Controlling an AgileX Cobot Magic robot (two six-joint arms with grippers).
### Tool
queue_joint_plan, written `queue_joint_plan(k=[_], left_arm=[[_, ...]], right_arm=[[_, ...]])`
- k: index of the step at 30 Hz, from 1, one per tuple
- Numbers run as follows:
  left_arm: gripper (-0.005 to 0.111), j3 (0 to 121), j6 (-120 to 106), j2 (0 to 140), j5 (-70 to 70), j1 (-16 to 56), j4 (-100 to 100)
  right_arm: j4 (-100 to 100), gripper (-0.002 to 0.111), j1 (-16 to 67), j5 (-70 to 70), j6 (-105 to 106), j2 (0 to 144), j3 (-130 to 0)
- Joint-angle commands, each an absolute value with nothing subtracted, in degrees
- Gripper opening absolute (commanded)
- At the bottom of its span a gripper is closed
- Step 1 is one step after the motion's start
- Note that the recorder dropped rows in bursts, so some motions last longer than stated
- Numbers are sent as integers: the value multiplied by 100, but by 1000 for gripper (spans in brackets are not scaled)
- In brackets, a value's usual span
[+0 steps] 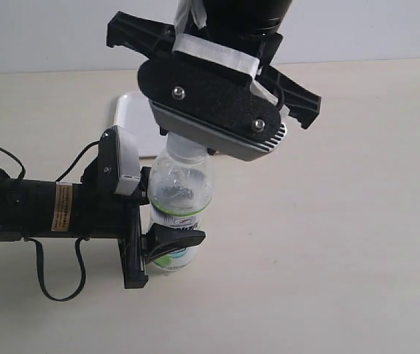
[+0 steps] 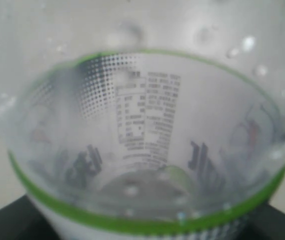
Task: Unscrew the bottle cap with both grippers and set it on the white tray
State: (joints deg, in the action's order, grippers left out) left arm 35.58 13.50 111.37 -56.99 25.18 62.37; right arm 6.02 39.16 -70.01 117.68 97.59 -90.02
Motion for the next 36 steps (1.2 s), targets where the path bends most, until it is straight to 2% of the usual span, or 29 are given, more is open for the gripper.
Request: queue_joint_plan(k=[1,2,4,13,29,36], left_arm=[[0,3593,1545,11066,-5822,2540,6135],[0,3593,1545,11066,-5822,2540,6135],[0,3593,1545,11066,-5822,2540,6135],[0,3593,1545,11066,-5836,2540,6135],[0,3593,1545,11066,-5879,2540,6135],[0,3593,1545,11066,-5882,2540,6135]], right_arm=[[843,64,3931,-6996,11438,9735,-9023],[851,70,3931,-6996,11272,9735,-9023],[864,73,3931,-6996,10956,9735,-9023],[886,73,3931,-6996,8901,9735,-9023],[910,73,3931,-6853,3339,9735,-9023],[815,72,3931,-6878,2109,9735,-9023]])
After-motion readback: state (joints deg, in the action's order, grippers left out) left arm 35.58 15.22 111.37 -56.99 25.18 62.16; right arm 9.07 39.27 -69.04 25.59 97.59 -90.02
